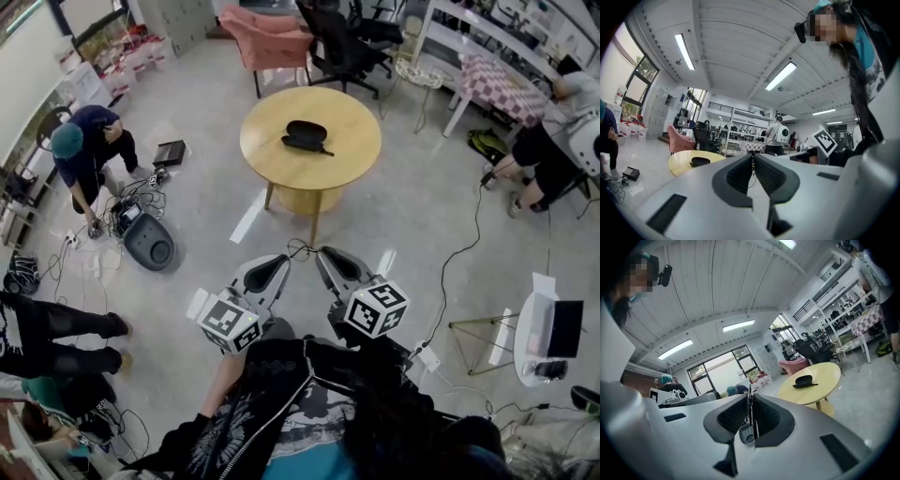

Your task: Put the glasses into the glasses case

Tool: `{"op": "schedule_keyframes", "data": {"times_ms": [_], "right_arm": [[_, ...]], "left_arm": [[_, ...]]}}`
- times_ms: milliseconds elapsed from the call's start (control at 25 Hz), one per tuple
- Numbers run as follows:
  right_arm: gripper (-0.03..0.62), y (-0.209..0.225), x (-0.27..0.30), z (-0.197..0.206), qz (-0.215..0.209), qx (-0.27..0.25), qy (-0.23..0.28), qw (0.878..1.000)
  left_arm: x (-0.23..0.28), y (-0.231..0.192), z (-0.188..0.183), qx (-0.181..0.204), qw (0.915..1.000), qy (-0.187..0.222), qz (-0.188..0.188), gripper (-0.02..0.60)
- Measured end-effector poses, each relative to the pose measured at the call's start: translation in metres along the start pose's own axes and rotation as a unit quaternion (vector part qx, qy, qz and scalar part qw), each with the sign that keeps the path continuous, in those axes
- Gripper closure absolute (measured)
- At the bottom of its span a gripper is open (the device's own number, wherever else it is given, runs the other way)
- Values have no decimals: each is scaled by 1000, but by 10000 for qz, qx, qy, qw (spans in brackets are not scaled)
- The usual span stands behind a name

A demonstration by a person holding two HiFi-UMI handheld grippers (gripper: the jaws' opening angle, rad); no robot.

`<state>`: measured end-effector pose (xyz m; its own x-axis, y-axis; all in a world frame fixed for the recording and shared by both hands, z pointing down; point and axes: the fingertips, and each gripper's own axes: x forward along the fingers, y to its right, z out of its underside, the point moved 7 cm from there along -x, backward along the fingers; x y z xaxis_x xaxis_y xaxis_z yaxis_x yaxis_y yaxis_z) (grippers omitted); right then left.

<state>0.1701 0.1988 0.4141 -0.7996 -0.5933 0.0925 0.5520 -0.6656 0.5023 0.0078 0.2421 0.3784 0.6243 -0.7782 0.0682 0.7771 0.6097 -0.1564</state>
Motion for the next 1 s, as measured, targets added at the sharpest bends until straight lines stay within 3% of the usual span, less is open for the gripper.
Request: {"op": "schedule_keyframes", "data": {"times_ms": [480,720,1000], "right_arm": [[536,33,49,-11,42,167,-63,9998],[536,62,106,-24,235,289,-80,9993],[536,84,202,-50,462,452,-118,9978]], "left_arm": [[34,-54,-3,-132,9999,-82,51,558],[63,-118,-6,-179,9996,-65,202,558],[88,-225,-31,-227,9994,-99,249,558]]}}
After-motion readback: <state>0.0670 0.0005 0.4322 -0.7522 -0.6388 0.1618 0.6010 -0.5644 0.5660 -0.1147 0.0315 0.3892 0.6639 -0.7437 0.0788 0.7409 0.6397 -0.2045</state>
